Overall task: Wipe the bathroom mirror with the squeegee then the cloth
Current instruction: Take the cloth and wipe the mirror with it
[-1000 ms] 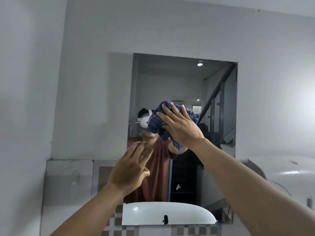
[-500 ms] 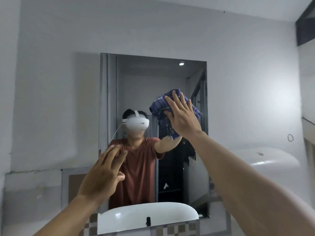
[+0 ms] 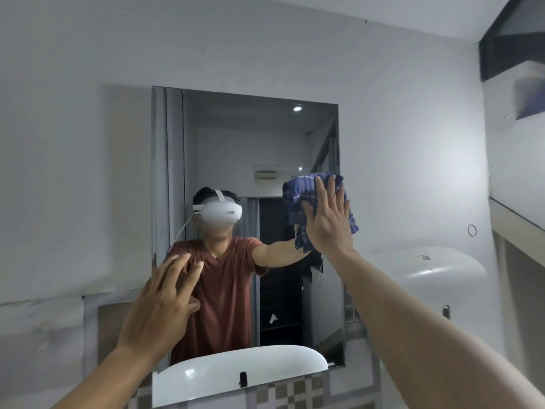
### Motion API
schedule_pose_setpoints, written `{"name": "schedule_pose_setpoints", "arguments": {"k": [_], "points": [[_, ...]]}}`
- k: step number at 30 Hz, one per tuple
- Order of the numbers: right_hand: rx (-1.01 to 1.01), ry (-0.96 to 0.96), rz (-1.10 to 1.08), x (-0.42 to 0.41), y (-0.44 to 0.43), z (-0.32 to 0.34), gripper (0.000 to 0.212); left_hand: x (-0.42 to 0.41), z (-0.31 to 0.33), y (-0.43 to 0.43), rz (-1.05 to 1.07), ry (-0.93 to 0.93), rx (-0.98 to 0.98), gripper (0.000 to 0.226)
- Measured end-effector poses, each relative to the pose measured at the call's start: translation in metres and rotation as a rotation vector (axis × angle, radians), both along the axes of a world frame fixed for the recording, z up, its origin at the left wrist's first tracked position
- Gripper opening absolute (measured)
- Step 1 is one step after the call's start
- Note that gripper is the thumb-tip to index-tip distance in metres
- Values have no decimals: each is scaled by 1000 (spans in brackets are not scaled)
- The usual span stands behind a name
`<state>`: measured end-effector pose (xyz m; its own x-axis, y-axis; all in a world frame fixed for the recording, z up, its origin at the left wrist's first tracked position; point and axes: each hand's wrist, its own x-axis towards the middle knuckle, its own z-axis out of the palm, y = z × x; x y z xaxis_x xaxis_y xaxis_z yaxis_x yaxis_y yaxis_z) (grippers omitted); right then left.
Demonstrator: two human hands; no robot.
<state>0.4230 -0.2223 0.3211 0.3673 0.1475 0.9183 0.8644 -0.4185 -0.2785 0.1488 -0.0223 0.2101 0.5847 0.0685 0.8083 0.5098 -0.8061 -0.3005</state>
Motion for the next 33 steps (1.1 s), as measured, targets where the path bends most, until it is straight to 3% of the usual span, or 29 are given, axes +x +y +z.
{"name": "schedule_pose_setpoints", "arguments": {"k": [3,10,12,14,17,27,33], "points": [[-15,44,-3,-8,2,-26,62,2,-9,3,20,4,47,65],[-102,90,-67,-17,6,-63,65,-10,-46,0,117,225,49,86],[-115,93,-67,-22,10,-67,66,-15,-55,-3,118,269,8,80],[-114,81,-56,-30,16,-69,68,-18,-59,-6,64,207,-68,76],[-142,21,-32,-43,27,-68,69,-19,-61,-9,-31,78,-140,88],[-268,-196,25,-99,76,-35,71,-16,-78,-1,-19,71,-45,92],[-305,-338,91,-135,111,-18,67,-11,-94,9,-33,21,-115,89]]}}
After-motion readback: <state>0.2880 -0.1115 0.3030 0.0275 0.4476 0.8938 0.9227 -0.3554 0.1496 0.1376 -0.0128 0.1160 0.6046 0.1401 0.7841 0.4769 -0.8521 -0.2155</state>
